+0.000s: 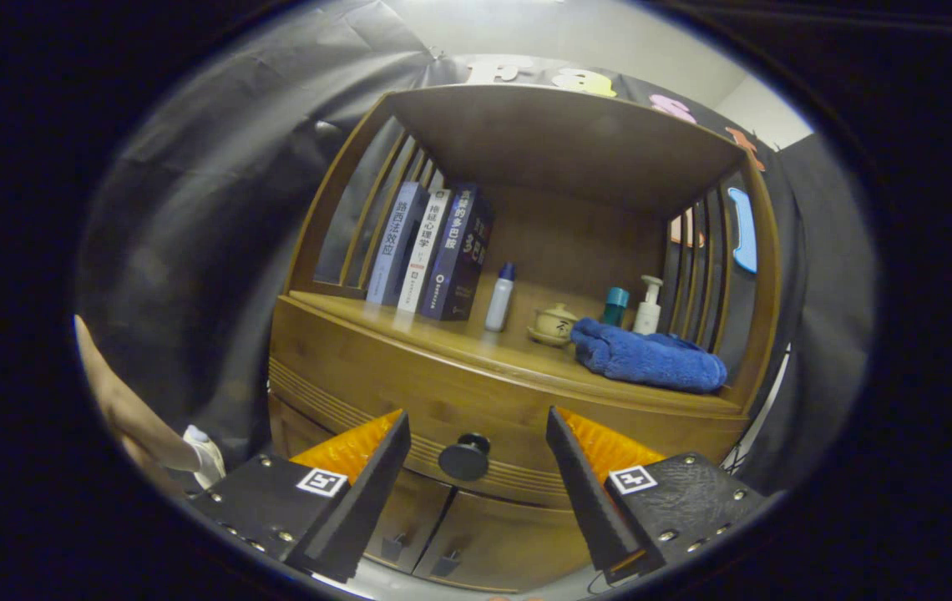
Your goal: Pull open the drawer, take out the items inside it, and place them on the countertop above the cabinet.
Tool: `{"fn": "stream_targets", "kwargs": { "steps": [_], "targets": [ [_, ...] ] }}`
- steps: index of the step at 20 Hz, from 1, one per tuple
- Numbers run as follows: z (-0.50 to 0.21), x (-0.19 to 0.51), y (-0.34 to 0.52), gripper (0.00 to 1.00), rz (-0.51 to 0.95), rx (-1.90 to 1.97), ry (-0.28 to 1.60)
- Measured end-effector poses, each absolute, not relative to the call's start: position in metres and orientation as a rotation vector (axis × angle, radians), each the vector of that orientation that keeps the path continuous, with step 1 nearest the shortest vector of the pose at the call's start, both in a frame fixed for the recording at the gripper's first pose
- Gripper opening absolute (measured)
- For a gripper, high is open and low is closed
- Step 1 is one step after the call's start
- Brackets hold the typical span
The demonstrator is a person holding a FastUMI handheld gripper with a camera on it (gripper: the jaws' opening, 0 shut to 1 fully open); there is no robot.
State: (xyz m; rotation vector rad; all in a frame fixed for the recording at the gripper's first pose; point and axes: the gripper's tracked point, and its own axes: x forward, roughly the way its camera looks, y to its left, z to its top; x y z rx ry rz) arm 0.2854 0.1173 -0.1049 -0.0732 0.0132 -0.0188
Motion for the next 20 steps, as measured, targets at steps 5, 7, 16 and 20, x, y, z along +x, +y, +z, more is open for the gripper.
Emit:
{"fn": "stream_targets", "kwargs": {
  "steps": [5, 7, 16, 20],
  "targets": [
    [-0.125, 0.303, 0.122, 0.98, -0.066, -0.073, 0.062],
    [-0.129, 0.306, 0.123, 0.98, -0.075, -0.065, 0.074],
    [-0.133, 0.314, 0.126, 0.98, -0.093, -0.061, 0.088],
    [-0.141, 0.318, 0.122, 0.94, -0.111, -0.038, 0.11]
  ]
}}
